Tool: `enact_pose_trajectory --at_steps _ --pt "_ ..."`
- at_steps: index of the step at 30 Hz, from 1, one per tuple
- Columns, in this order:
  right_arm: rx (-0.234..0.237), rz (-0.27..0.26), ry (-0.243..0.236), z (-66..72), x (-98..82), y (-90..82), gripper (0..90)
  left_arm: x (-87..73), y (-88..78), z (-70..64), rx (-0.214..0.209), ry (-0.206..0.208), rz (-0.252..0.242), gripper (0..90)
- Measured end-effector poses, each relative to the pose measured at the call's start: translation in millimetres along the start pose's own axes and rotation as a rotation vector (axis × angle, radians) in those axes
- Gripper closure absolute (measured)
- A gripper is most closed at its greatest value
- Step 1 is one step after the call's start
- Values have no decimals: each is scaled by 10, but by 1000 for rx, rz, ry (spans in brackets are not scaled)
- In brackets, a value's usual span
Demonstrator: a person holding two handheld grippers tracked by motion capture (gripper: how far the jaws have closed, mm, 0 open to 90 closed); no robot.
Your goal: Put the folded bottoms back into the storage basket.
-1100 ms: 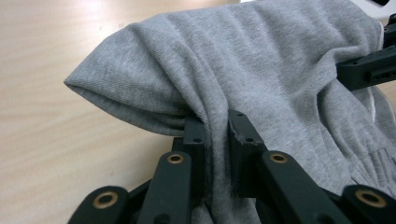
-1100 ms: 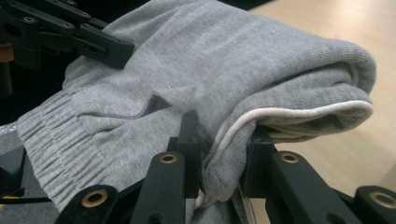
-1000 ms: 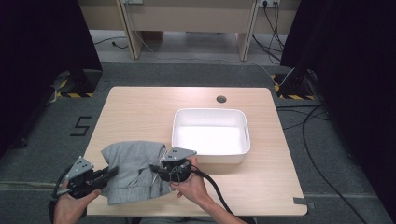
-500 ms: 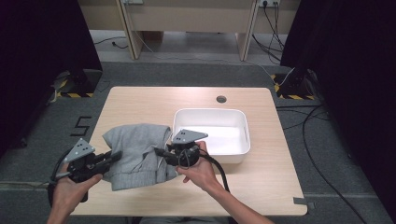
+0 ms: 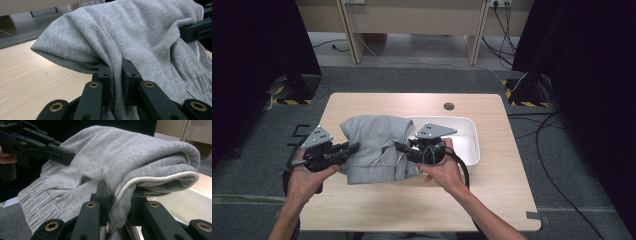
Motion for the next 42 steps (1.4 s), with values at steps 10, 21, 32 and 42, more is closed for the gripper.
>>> enact_pose_trajectory --at_steps 10,21,32,42 --pt "-50 27 25 -356 -60 -180 753 167 376 -155 -46 6 19 784" --pt "-77 59 52 -690 -149 -359 753 309 738 -325 -81 4 29 784" --pt "-127 87 79 -1089 -277 -571 753 444 1156 -546 -115 4 48 782" --pt "-177 134 98 -1428 -451 -674 753 432 1565 -696 -143 -23 74 781"
Point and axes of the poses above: each handheld gripper's, and its own axes: y roughly forward along the jaws, x roughly out of its top, z roughly to its left, the point moved 10 cm from there along y, roughly forward along the jaws, and after that the axes turned 1 degree about z, right-handed, at the moved point
